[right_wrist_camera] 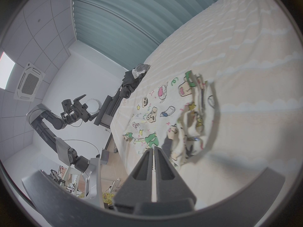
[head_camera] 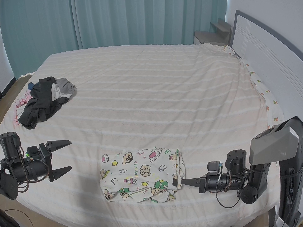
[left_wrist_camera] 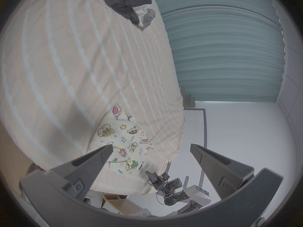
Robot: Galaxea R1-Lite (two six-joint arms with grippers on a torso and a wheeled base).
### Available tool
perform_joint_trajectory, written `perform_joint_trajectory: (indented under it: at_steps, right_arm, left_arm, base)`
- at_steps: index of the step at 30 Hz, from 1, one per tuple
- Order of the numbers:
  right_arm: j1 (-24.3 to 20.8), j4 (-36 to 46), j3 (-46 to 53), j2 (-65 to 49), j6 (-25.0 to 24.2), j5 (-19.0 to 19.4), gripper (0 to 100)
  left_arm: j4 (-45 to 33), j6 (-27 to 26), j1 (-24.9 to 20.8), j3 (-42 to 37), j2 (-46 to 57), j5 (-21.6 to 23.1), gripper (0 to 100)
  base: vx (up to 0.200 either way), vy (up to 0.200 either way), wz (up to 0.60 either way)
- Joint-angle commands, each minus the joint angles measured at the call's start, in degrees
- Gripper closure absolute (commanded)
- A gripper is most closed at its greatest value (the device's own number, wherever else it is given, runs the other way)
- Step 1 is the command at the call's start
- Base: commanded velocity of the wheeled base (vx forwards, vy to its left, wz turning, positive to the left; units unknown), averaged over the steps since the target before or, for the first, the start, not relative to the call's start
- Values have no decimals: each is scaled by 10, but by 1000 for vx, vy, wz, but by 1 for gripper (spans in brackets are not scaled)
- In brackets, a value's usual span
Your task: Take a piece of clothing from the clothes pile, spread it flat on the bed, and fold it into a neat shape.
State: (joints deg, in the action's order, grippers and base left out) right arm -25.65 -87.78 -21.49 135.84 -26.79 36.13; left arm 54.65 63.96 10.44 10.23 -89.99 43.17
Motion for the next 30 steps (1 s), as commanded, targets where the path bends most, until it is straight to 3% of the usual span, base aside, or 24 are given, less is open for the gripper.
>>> perform_joint_trajectory:
  at_steps: [1,11,23,24,30]
  right_arm:
    - [1,0,0,0,0,1,100]
    - [23,3,-10,2,1,-6,100]
    - [97,27,21,-20,10,-17,100]
    - [100,24,27,-16,15,-17,0]
    - [95,10,44,-4,46,-18,0]
  left_arm:
    - [0,0,0,-1,-1,0,0]
    - [0,-2,0,-2,-2,0,0]
    - [0,-3,0,-2,-6,0,0]
    - [0,-3,0,-2,-7,0,0]
    - [0,-3,0,-2,-11,0,0]
  base:
    - [0,200,0]
    - [0,40,0]
    - [0,0,0]
    - [0,0,0]
    - [0,0,0]
